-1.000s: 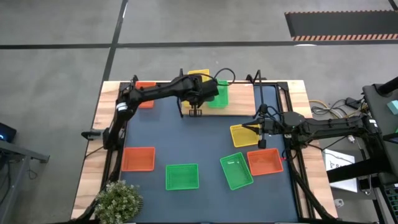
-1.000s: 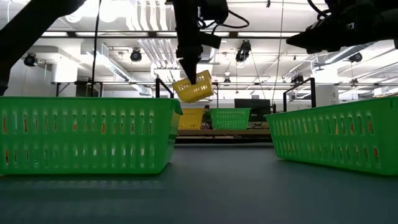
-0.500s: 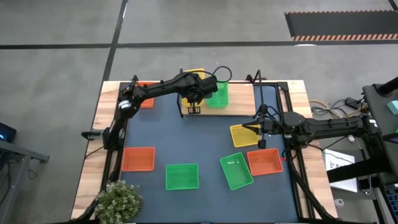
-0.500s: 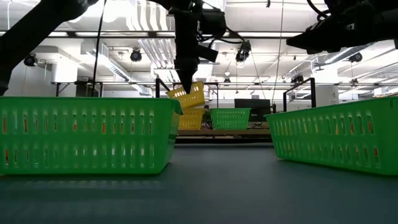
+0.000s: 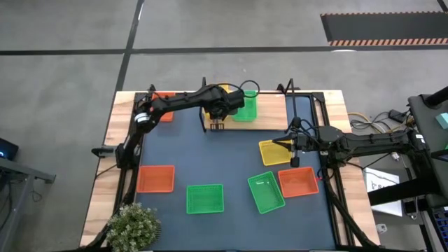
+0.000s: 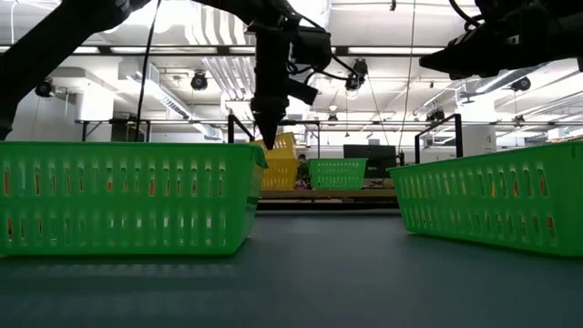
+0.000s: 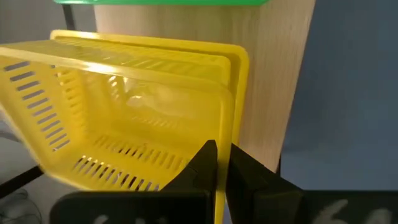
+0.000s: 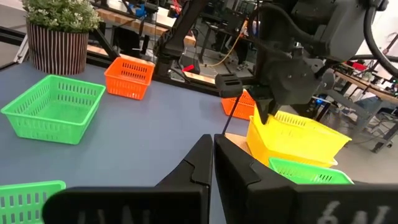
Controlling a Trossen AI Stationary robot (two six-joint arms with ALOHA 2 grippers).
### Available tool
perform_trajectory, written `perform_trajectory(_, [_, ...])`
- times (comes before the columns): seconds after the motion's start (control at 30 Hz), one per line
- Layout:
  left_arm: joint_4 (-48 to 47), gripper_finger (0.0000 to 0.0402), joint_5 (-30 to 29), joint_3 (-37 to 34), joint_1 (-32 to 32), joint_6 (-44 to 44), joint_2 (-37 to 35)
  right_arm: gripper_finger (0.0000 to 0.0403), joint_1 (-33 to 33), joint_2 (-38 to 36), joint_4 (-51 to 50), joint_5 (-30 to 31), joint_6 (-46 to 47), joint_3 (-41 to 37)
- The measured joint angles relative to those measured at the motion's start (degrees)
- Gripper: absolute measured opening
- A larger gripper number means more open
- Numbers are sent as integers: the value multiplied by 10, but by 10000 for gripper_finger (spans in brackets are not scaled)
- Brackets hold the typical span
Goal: Stack baskets on shelf by color
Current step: Stack the left yellow bin on top of the yellow bin on the shelf, then put the bottom right orange bin on the shelf
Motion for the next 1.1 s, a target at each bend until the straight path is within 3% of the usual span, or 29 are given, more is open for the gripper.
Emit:
perform_trajectory(0.57, [8, 3, 39, 0, -1, -29, 0, 9, 0, 0, -1, 0, 0, 0])
perform_trajectory(0.93, [6, 96, 91, 3, -2, -28, -2, 9, 0, 0, -2, 0, 0, 0])
perform_trajectory(1.1, [21, 110, 89, 5, -2, -10, -20, 9, 0, 0, -3, 0, 0, 0])
